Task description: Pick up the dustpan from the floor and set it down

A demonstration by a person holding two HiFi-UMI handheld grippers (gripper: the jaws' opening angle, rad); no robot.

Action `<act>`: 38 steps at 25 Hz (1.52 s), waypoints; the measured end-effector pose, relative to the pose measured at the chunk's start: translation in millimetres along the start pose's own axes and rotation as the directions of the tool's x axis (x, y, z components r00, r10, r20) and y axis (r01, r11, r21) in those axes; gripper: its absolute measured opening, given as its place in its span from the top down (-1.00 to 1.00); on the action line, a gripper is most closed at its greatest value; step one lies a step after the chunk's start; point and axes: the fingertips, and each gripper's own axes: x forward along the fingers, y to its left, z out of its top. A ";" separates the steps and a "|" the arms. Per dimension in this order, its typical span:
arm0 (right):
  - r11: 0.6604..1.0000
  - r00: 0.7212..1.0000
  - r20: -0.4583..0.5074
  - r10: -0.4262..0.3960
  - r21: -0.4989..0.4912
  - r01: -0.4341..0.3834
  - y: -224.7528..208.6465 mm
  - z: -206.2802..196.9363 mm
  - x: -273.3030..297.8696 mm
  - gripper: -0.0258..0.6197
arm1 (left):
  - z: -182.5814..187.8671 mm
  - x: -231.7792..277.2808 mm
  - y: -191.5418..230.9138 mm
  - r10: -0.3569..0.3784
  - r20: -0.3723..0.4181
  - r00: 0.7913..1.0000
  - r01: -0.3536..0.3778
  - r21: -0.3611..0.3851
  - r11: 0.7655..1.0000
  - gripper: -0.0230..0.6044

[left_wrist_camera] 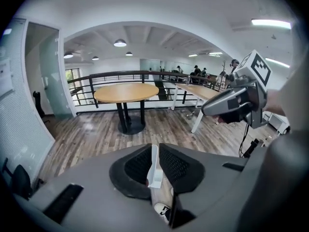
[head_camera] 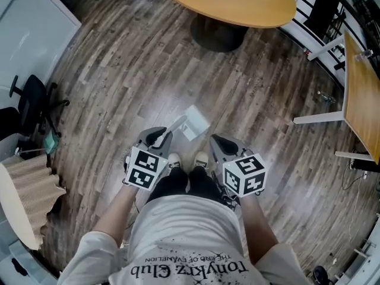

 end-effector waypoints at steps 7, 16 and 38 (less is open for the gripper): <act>1.000 1.000 0.025 0.007 -0.004 -0.007 18.5 3.7 -5.6 0.84 | 13.6 -30.0 -2.1 0.009 0.061 0.998 -0.006 -0.050 0.999 0.82; 0.999 0.998 0.061 0.022 -0.030 -0.020 32.7 15.2 -9.9 0.84 | 14.5 -44.7 -9.0 0.070 0.099 0.993 -0.056 -0.135 0.989 0.85; 0.993 0.998 0.055 0.002 -0.115 0.004 22.4 25.9 -18.7 0.84 | 25.1 -50.8 -12.1 0.086 0.099 0.991 -0.070 -0.155 0.985 0.85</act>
